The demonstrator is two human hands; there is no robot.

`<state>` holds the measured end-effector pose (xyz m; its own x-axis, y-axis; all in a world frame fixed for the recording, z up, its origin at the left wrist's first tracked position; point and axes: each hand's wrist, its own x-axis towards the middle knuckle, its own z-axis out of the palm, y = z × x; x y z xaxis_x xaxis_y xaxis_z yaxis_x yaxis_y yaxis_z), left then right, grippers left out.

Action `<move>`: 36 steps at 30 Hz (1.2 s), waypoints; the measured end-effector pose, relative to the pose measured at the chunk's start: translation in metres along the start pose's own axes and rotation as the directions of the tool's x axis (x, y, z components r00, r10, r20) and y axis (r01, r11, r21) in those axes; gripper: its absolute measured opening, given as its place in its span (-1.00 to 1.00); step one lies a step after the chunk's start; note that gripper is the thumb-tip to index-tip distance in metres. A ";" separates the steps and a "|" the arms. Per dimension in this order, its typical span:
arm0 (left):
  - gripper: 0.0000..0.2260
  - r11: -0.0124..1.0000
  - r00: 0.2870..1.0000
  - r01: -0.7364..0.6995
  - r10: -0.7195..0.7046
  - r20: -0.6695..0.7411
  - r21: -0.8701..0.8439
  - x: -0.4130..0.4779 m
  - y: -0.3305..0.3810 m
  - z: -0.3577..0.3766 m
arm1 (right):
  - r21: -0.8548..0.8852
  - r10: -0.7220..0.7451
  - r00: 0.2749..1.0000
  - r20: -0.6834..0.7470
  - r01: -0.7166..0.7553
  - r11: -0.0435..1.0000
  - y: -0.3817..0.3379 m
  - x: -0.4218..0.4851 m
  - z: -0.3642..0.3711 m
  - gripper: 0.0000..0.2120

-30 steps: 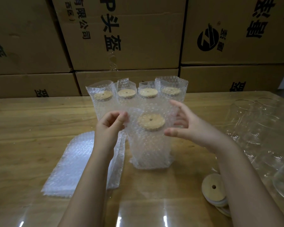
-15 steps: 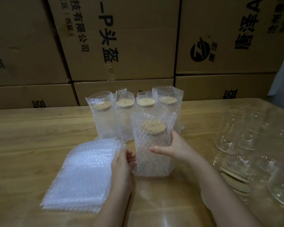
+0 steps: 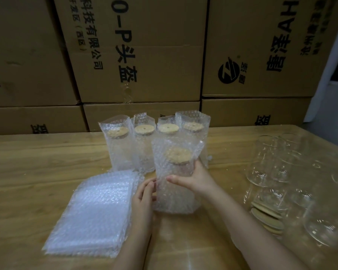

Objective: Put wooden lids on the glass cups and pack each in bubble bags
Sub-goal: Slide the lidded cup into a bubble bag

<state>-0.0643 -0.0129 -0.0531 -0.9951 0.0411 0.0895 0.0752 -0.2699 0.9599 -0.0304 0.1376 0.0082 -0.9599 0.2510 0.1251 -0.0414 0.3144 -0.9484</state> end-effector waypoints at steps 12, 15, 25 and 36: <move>-0.87 0.995 1.000 0.002 -0.003 0.013 0.096 0.012 -0.019 0.001 | -0.179 0.201 0.955 -0.218 -0.242 0.954 0.002 0.017 -0.104 0.16; -0.88 0.990 0.999 -0.004 -0.002 0.042 0.142 0.012 -0.022 0.000 | -0.152 0.211 0.914 -0.347 -0.277 0.949 0.012 0.034 -0.114 -0.07; -0.84 0.984 0.999 -0.030 0.023 0.040 0.174 0.012 -0.024 0.001 | -0.216 0.081 0.807 -0.584 -0.251 0.944 0.023 0.099 -0.116 -0.03; -0.78 0.983 0.998 -0.037 0.029 0.049 0.181 0.013 -0.028 0.003 | -0.271 0.041 0.862 -0.505 -0.203 0.941 0.037 0.132 -0.115 -0.02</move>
<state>-0.0790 -0.0023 -0.0781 -0.9882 0.0807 0.1301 0.1225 -0.0926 0.9881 -0.1267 0.2873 0.0235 -0.6891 0.6915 0.2165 0.2313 0.4931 -0.8387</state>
